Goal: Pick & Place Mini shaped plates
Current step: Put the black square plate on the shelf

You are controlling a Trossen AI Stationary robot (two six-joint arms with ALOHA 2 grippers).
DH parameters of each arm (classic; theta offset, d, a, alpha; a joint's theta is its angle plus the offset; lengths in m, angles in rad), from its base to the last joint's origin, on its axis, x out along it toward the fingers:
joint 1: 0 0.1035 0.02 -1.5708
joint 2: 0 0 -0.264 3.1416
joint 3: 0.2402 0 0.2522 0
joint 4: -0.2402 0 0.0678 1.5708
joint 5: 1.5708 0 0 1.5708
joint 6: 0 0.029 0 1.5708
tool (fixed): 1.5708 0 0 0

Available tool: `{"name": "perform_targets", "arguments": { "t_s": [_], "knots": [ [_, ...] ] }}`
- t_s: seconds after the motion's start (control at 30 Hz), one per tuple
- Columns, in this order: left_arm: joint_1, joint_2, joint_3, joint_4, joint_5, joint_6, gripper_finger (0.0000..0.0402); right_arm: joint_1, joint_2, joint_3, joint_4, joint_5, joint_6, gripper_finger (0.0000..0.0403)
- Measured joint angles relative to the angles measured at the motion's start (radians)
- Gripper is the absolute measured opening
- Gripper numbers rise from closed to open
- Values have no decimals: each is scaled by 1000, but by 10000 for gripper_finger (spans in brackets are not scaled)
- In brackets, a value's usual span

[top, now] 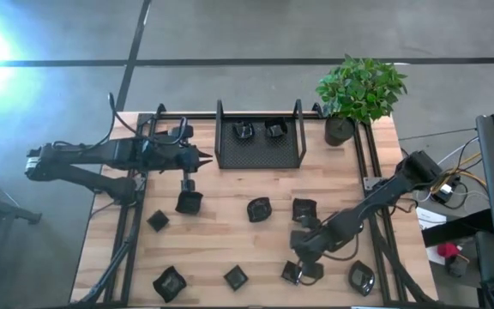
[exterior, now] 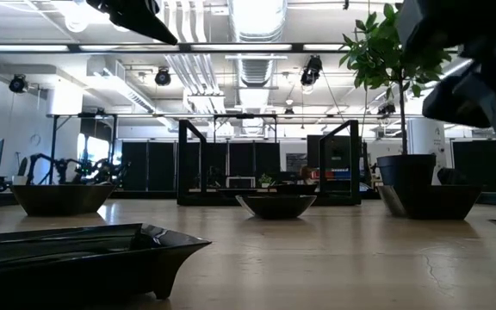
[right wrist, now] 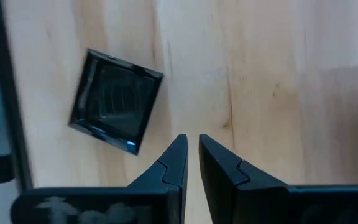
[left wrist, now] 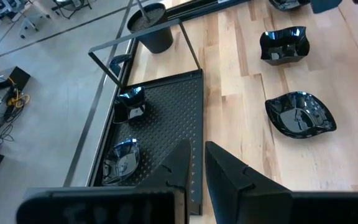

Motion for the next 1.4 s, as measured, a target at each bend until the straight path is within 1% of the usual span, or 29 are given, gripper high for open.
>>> {"name": "perform_targets", "arguments": {
  "t_s": [0.13,0.37,0.5,0.67,0.83,1.03,1.23,1.4],
  "knots": [
    [0,0,0,0,0,-3,41,0,23,1,3,-15,-8,50],
    [-1,0,0,0,0,-22,41,4,38,18,7,-17,-10,95],
    [-1,0,0,-1,0,-22,41,5,39,14,41,-19,44,106],
    [0,0,-2,-3,0,-41,41,5,44,3,109,-21,118,103],
    [0,0,-2,-6,0,-46,41,9,45,2,113,-21,163,94],
    [0,0,-20,-6,0,-46,41,18,88,-14,178,-20,164,91],
    [0,0,-38,1,0,-46,41,18,139,-9,216,-52,169,93],
    [0,0,-39,3,0,-43,41,18,144,-7,240,-52,170,86]
  ]
}}
